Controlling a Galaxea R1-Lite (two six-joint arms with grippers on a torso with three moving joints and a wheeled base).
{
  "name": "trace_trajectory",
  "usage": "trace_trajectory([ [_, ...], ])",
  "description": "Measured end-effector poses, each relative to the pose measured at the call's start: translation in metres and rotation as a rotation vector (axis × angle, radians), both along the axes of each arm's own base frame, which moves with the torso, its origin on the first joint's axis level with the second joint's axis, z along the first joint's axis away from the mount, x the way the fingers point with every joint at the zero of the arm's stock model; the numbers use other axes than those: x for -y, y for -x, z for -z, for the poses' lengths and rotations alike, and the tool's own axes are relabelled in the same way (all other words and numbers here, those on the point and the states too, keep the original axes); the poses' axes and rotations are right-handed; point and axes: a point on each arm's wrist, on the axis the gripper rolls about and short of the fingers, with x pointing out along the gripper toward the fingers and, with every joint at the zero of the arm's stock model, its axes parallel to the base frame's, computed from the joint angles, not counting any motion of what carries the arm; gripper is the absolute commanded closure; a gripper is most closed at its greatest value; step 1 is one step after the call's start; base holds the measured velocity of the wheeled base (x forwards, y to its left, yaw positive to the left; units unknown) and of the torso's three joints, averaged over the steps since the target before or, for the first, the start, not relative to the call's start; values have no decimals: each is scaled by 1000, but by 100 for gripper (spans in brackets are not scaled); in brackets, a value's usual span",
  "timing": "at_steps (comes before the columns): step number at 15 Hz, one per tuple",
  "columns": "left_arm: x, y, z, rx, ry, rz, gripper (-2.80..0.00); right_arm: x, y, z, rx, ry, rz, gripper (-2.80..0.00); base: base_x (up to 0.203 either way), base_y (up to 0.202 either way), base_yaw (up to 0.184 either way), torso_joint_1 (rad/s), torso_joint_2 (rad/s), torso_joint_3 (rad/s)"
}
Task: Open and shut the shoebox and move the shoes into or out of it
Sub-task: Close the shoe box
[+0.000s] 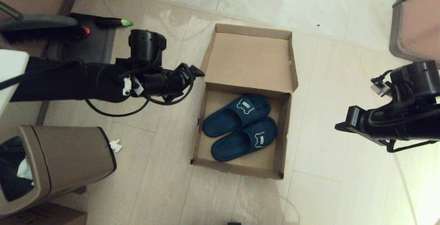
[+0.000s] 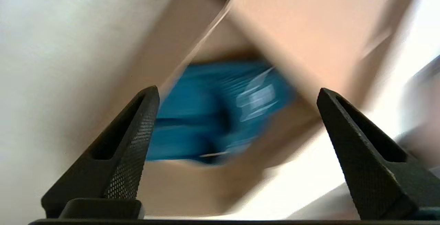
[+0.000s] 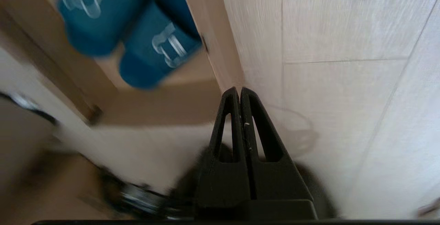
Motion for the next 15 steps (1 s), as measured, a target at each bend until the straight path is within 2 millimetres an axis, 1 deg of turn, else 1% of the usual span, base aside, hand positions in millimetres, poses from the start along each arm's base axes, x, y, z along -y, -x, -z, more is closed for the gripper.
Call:
trace_trajectory([
  [2,-4,-5,-22,-94,228,-77,-280,1,-10,-7,-46,-88,58,0,0,0,0,0,0,0],
  [3,-8,-7,-27,-161,321,-96,-280,1,-15,-7,-58,-110,75,0,0,0,0,0,0,0],
  [4,-13,-7,-29,-228,385,-86,-280,0,-19,-7,-62,-117,80,0,0,0,0,0,0,0],
  [5,-19,-7,-30,-279,428,-63,0,0,-24,-6,-66,-122,86,0,0,0,0,0,0,0],
  [8,-33,-9,-32,-311,450,-63,0,-1,-38,-3,-81,-179,132,0,0,0,0,0,0,0],
  [10,-46,-14,-33,-309,484,-112,0,1,-54,-7,-74,-272,208,0,0,0,0,0,0,0],
  [13,-65,-17,-35,-349,614,-193,0,7,-75,-13,-62,-434,319,0,0,0,0,0,0,0],
  [15,-80,-19,-38,-405,722,-182,0,7,-89,-10,-14,-491,322,0,0,0,0,0,0,0],
])
